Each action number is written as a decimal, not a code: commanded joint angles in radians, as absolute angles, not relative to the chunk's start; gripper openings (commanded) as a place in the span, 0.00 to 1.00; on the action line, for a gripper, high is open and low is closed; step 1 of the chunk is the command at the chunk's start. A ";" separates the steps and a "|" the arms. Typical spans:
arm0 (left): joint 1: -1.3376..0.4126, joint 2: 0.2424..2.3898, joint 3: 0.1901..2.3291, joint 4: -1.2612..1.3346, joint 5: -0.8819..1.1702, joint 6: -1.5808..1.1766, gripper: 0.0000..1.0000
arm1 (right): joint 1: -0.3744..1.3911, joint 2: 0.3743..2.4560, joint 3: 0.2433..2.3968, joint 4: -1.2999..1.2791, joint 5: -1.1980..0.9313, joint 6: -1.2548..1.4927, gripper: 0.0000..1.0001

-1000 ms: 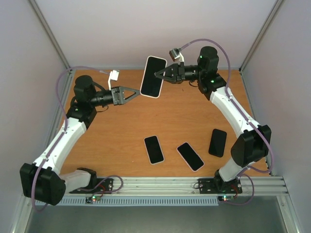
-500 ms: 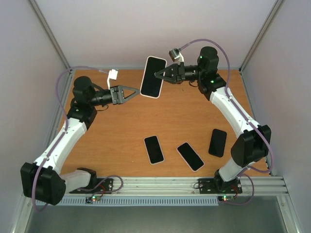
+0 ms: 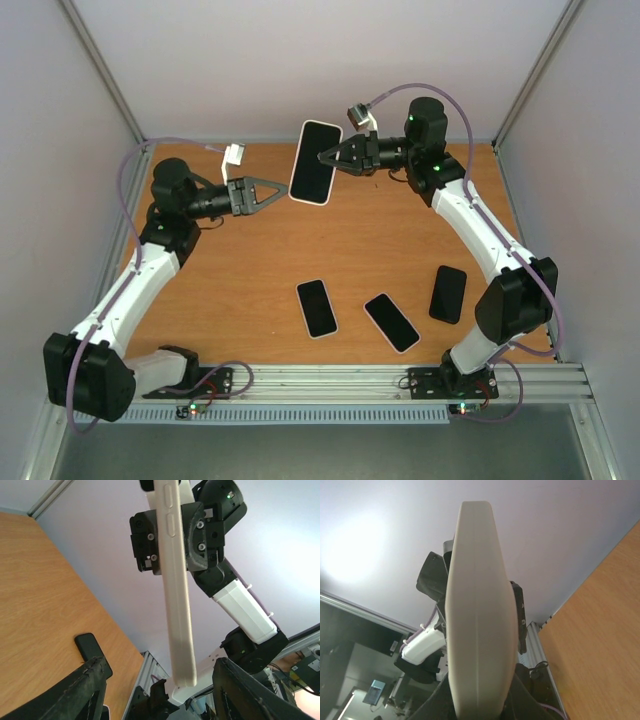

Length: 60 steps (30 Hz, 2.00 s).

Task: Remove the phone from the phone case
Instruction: Remove the phone case from the phone.

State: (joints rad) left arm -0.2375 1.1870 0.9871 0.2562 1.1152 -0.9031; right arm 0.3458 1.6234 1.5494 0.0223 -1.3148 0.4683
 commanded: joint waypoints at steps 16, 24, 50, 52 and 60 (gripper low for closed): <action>-0.262 1.190 1.032 0.136 1.116 -0.758 0.59 | 0.347 1.579 1.579 0.096 -1.330 0.489 0.01; -0.265 1.192 1.018 0.224 1.133 -0.836 0.60 | 0.347 1.579 1.574 0.095 -1.332 0.485 0.01; -0.258 1.221 1.029 0.078 1.071 -0.744 0.53 | 0.347 1.567 1.535 0.323 -1.368 0.652 0.01; -0.254 1.224 1.026 0.075 1.065 -0.744 0.53 | 0.346 1.568 1.530 0.376 -1.372 0.693 0.01; -0.246 1.233 1.021 0.071 1.053 -0.744 0.52 | 0.349 1.560 1.496 0.573 -1.378 0.862 0.01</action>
